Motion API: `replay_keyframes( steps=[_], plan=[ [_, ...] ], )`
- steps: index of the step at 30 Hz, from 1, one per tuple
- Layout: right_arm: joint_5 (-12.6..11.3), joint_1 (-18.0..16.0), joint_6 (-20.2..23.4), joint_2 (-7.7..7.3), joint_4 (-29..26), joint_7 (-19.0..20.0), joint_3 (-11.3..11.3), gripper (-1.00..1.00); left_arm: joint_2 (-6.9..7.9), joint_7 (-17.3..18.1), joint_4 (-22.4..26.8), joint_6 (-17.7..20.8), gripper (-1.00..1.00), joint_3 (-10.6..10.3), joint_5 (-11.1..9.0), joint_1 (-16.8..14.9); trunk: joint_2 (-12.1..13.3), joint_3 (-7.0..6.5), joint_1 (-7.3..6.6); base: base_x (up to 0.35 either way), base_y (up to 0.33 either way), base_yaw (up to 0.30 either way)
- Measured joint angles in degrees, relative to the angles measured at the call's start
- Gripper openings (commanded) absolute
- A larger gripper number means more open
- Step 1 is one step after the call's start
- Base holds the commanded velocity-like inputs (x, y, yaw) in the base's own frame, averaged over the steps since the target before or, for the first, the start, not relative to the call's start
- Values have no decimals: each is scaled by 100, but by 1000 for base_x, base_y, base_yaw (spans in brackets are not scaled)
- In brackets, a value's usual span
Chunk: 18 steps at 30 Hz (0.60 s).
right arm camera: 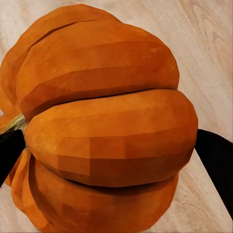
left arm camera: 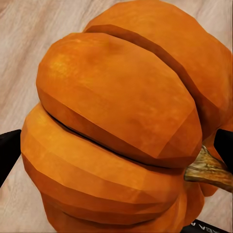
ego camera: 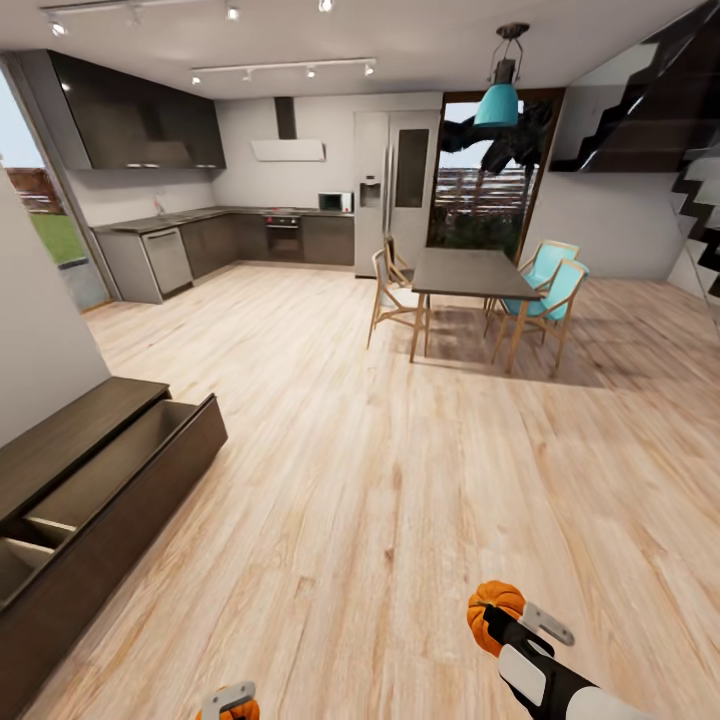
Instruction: Place each of the two pumpkins and all three candles from the living room inside a cabinet in the living room (use any cabinet), then make sure every cabinet is closed, and position the cauldron so it is next to a table in the living room.
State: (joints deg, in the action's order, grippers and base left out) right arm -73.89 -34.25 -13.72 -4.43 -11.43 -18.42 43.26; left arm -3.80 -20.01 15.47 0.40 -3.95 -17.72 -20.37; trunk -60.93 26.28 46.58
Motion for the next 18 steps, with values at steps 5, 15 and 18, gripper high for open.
replay_keyframes(
  steps=[5, 15, 18],
  plan=[
    [1, 0, 0, 0, 0, 0, 0, -100, 0, 0, 0, -2, -100, -1, 0, 0, 0, 0, 0, 321, -130, 0],
    [7, 0, 0, 0, -5, 0, 0, -100, 0, 0, 0, -8, -100, 4, -3, 0, 0, 0, 0, 321, -130, 0],
    [9, 0, -2, 0, -8, 0, 0, -100, 0, 0, 0, -8, -100, 2, -2, 0, 0, 0, 0, 321, -130, 0]
  ],
)
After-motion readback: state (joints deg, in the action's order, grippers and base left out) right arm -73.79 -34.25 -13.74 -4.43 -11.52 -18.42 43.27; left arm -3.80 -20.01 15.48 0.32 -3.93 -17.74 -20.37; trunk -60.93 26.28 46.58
